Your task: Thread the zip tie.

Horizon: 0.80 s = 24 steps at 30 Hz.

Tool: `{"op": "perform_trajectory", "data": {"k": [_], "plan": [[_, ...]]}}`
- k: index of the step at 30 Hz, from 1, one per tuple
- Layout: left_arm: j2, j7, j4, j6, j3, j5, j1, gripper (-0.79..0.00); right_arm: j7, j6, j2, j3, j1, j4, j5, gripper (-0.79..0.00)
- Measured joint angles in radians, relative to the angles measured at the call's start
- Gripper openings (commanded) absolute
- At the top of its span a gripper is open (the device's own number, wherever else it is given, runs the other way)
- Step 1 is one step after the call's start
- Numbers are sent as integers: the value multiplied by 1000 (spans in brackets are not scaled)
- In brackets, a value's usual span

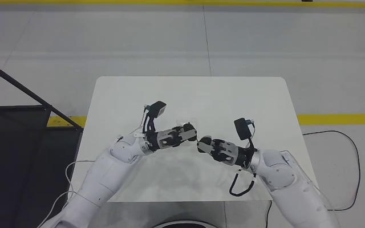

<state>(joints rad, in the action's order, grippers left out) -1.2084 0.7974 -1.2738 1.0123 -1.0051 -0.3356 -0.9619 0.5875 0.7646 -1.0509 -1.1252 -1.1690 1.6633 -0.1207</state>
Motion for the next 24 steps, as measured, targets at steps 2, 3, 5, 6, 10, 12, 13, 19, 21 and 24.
{"op": "perform_trajectory", "data": {"k": [2,3,5,6,10,12,13,19,21,24], "plan": [[-1,-2,1,0,-1,0,0,-785,0,-1,0,0,0,-1,2,-259],[-1,-3,2,0,-2,0,0,-785,-1,-1,0,0,0,-2,3,-12],[-1,-7,2,0,-5,0,0,-785,-1,-3,0,0,0,-2,4,0],[-1,-11,2,0,-8,0,-1,-785,-1,-4,0,0,0,-2,5,0],[1,-32,-2,0,-32,13,-9,-785,1,-7,1,-7,-3,4,6,0],[4,-54,-11,0,-58,31,-20,-785,5,-9,4,-16,-8,12,3,0],[6,-65,-17,0,-71,40,-28,-785,7,-12,5,-21,-11,16,-2,0],[23,-138,-70,0,-182,102,-99,-785,-27,-109,12,-67,-43,91,-125,0],[31,-150,-92,0,-225,108,-132,-785,-51,-180,12,-74,-59,138,-209,0],[43,-155,-116,0,-287,97,-181,-785,-84,-302,10,-66,-85,215,-355,0]]}}
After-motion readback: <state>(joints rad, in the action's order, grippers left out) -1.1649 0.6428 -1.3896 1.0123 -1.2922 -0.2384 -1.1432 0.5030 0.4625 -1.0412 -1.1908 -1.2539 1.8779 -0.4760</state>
